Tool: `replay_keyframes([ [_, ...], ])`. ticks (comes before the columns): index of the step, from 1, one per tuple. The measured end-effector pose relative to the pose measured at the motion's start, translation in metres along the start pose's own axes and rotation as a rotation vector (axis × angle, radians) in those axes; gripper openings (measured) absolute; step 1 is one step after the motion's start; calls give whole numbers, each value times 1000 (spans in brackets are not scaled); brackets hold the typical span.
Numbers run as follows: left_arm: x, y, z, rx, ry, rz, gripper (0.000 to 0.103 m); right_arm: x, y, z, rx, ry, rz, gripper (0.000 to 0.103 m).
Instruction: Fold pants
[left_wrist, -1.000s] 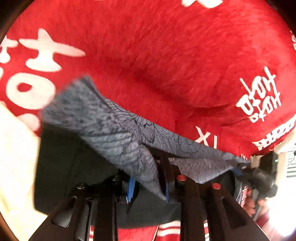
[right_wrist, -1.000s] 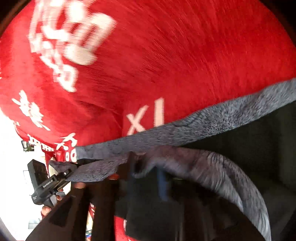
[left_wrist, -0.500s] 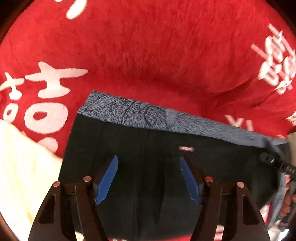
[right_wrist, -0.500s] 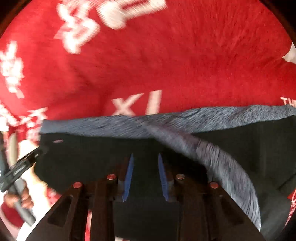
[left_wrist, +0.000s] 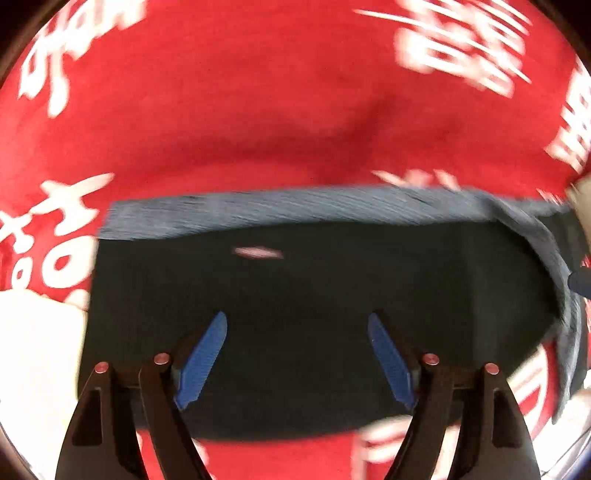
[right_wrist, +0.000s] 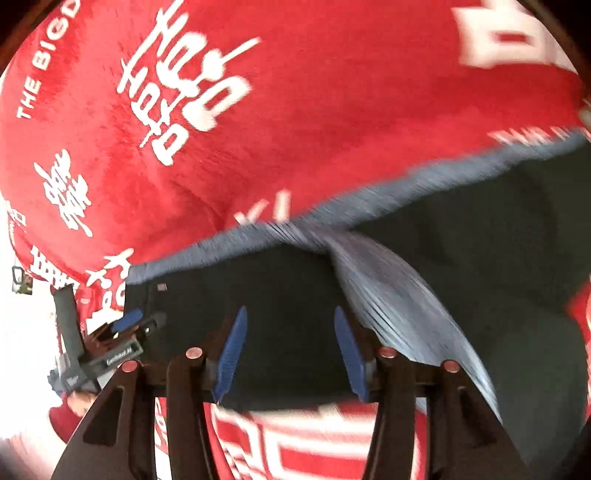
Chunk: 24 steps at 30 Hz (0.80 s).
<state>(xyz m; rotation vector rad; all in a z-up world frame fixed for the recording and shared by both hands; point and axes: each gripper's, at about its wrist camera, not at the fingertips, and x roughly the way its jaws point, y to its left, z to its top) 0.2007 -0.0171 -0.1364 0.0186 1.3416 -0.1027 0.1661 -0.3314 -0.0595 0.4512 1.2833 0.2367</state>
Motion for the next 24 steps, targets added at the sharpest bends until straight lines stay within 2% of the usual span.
replay_keyframes([
  [5, -8, -97, -30, 79, 58, -119, 79, -46, -64, -66, 69, 2, -26, 54],
  [8, -7, -154, -50, 60, 111, -211, 79, -74, -103, -109, 117, 19, -36, 54],
  [13, -1, -230, -74, 14, 168, -284, 79, -110, -168, -174, 186, 42, -29, 54],
  [18, 9, -276, -81, -15, 197, -296, 79, -107, -215, -211, 193, 98, -35, 54],
  [24, 11, -294, -79, -56, 198, -264, 79, -89, -229, -220, 157, 116, 69, 54],
])
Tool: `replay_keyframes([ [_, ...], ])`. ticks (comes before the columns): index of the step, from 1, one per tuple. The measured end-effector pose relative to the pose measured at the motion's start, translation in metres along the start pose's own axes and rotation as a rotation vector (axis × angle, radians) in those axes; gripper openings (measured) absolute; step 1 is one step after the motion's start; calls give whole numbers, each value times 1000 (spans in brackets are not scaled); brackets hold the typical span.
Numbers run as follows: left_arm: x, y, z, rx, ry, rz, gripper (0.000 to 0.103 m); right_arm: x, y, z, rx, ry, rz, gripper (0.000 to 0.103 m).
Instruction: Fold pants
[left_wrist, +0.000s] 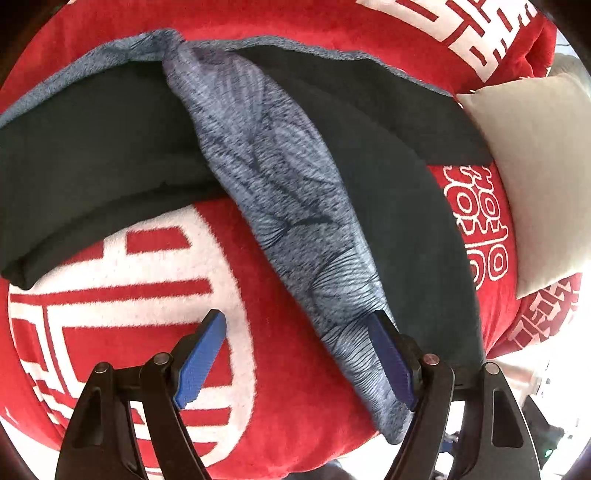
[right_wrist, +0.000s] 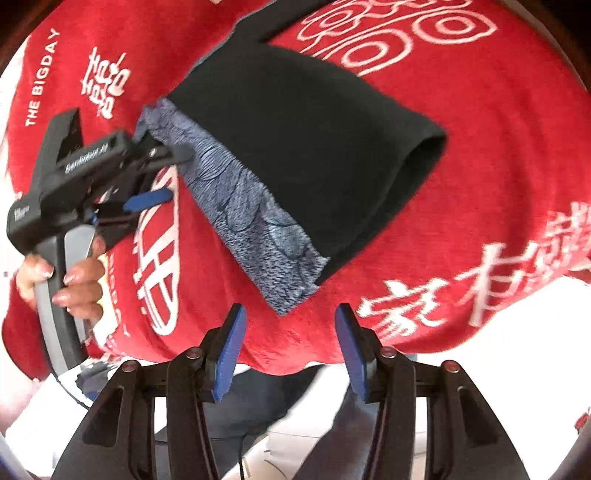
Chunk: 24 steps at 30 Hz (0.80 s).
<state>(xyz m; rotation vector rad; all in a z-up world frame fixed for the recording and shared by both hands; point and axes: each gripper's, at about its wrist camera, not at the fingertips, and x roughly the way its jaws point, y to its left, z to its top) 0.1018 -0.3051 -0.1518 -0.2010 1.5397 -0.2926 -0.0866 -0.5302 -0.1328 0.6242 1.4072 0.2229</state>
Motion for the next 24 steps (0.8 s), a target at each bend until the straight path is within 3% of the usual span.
replay_keyframes([
  [5, 2, -7, 8, -2, 5, -40, 79, 1, 2, 0, -18, -42, 72, 54],
  [9, 9, -11, 11, 20, 18, -29, 79, 8, 7, 3, 2, -60, 101, 53],
  [10, 9, -13, 11, 30, 17, -29, 79, 10, 6, 4, 21, -59, 111, 46],
  [11, 9, -15, 12, 36, 18, -38, 79, 11, 6, 5, 39, -48, 122, 27],
  [13, 9, -17, 15, 39, 27, -73, 79, 11, 7, 7, 66, -24, 114, 4],
  [15, 8, -17, 17, 37, 38, -121, 62, 5, 10, 10, 88, -34, 137, 3],
  [16, 7, -17, 19, 39, 47, -135, 38, -2, 13, 13, 94, -43, 153, 3],
  [17, 7, -18, 21, 39, 56, -153, 23, -9, 17, 15, 94, -55, 165, 3],
  [24, -29, -18, 42, 39, 0, -308, 20, -72, 40, 47, 104, -167, 215, 3],
])
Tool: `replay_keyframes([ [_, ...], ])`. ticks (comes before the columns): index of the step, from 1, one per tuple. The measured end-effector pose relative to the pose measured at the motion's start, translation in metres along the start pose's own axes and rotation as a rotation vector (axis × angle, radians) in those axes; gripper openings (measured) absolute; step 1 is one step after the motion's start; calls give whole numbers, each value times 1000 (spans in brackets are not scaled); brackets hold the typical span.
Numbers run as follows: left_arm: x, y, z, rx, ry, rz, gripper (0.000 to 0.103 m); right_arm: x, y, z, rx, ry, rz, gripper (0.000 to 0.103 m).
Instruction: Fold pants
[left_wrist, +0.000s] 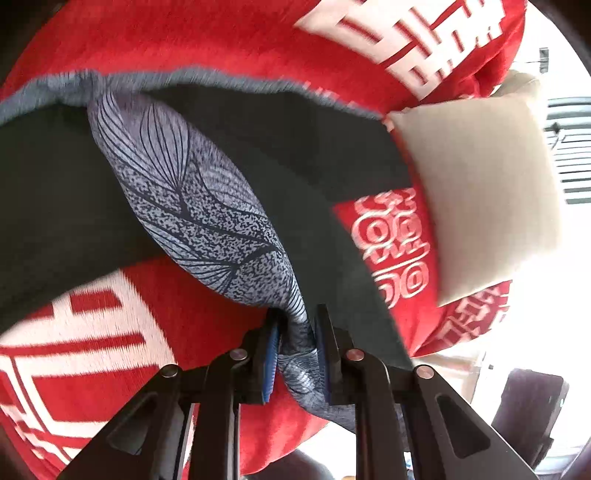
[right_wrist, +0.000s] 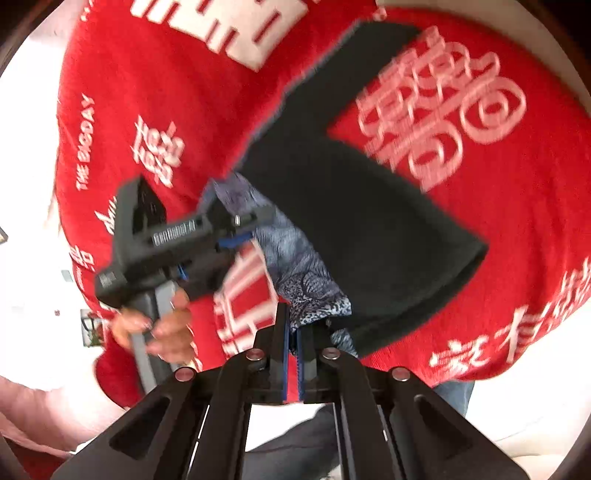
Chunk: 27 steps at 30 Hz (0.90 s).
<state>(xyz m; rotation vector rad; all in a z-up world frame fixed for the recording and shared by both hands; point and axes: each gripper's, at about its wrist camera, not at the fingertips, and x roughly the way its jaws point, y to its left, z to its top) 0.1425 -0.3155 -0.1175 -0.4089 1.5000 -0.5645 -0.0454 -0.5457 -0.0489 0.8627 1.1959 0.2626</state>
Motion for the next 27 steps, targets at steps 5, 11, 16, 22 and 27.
replay_keyframes([
  [5, -12, -8, 25, 4, -32, -32, 20, -18, 15, 39, -41, -60, -10, 3],
  [11, -14, -18, 68, -28, -91, -35, 20, -19, 29, 117, -145, -63, -1, 3],
  [16, -2, -29, 118, -57, -144, -16, 20, -16, 33, 198, -192, -46, -12, 3],
  [22, 24, -33, 173, -51, -206, 75, 20, 8, 18, 301, -270, -28, -157, 3],
  [27, 31, -27, 191, -37, -231, 237, 21, 52, -8, 345, -289, 55, -242, 4],
])
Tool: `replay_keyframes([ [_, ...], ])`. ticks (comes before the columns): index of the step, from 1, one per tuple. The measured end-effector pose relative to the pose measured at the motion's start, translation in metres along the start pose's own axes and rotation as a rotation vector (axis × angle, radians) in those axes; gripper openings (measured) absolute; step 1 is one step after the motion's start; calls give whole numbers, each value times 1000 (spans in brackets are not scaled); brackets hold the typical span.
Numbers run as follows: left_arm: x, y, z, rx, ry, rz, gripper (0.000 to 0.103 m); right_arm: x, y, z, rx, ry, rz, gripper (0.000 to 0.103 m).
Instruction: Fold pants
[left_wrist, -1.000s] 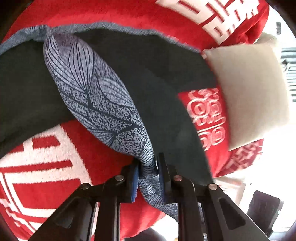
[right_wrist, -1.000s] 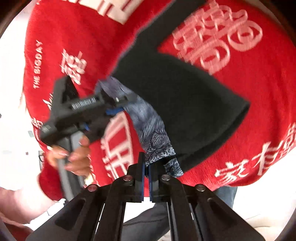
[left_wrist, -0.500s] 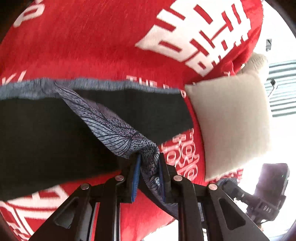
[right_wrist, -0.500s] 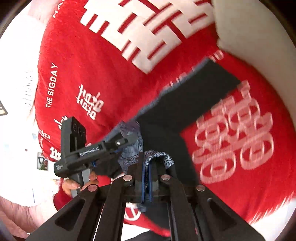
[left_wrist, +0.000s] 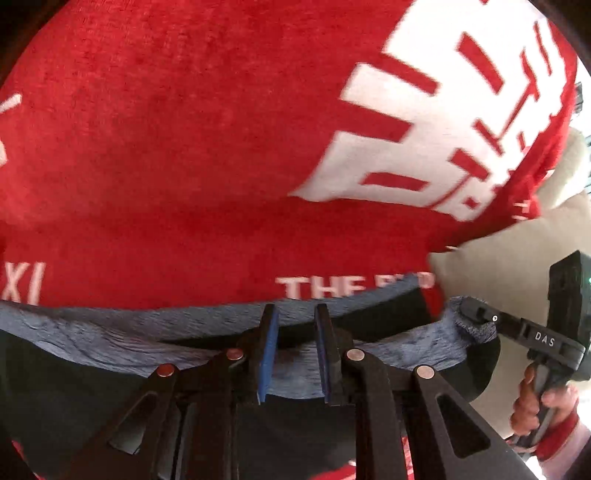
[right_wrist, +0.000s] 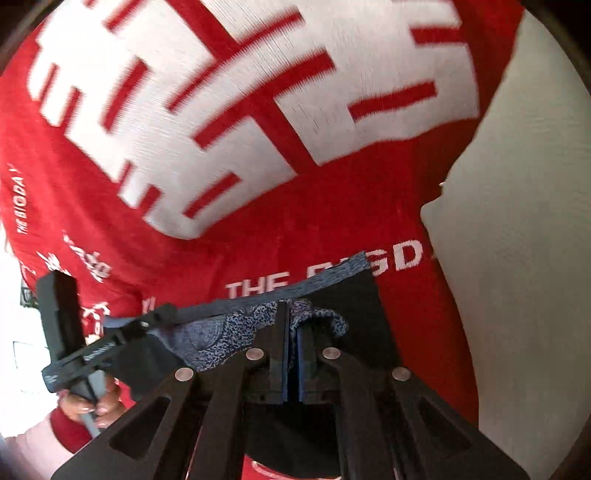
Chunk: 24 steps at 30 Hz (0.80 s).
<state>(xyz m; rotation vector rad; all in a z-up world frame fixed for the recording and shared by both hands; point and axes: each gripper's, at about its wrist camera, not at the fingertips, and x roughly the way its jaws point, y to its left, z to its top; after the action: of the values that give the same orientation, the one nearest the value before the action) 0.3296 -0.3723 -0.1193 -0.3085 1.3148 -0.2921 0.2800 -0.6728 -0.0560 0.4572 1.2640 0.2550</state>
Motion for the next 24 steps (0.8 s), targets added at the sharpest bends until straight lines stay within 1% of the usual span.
replay_keyframes([
  [4, -3, 15, -7, -4, 13, 80, 21, 25, 1, 7, -47, 50, -61, 5],
  [7, -13, 26, -19, 12, 21, 133, 21, 28, 4, 11, -63, 70, -87, 15],
  [9, -19, 30, -27, 25, 24, 160, 21, 20, 12, 10, -100, 63, -93, 18],
  [10, -21, 32, -32, 33, 29, 174, 21, 16, 13, 7, -115, 62, -94, 21],
  [12, -23, 35, -43, 49, 39, 195, 42, 10, 16, 3, -139, 64, -103, 25],
  [13, -25, 36, -49, 55, 28, 198, 64, 8, 15, 1, -142, 69, -107, 29],
  [14, -27, 36, -52, 59, 13, 201, 66, 7, 14, -1, -139, 75, -104, 38],
  [15, -27, 35, -55, 64, 10, 203, 66, 6, 13, -2, -130, 76, -101, 50],
  [16, -25, 34, -57, 71, 21, 201, 66, 3, 13, -1, -129, 65, -109, 76],
  [17, -23, 34, -59, 71, 29, 203, 66, 0, 13, -1, -133, 40, -119, 82],
  [18, -22, 34, -60, 70, 32, 207, 66, -4, 13, 2, -142, 19, -121, 82],
  [19, -20, 34, -61, 70, 35, 205, 66, -6, 13, 5, -140, 16, -122, 82],
  [21, -19, 32, -60, 77, 34, 207, 66, -11, 13, 12, -108, 5, -110, 82],
  [22, -18, 31, -60, 82, 32, 215, 66, -13, 12, 14, -86, 5, -108, 79],
  [24, -21, 26, -61, 93, 37, 234, 66, -11, 12, 15, -72, 33, -141, 72],
])
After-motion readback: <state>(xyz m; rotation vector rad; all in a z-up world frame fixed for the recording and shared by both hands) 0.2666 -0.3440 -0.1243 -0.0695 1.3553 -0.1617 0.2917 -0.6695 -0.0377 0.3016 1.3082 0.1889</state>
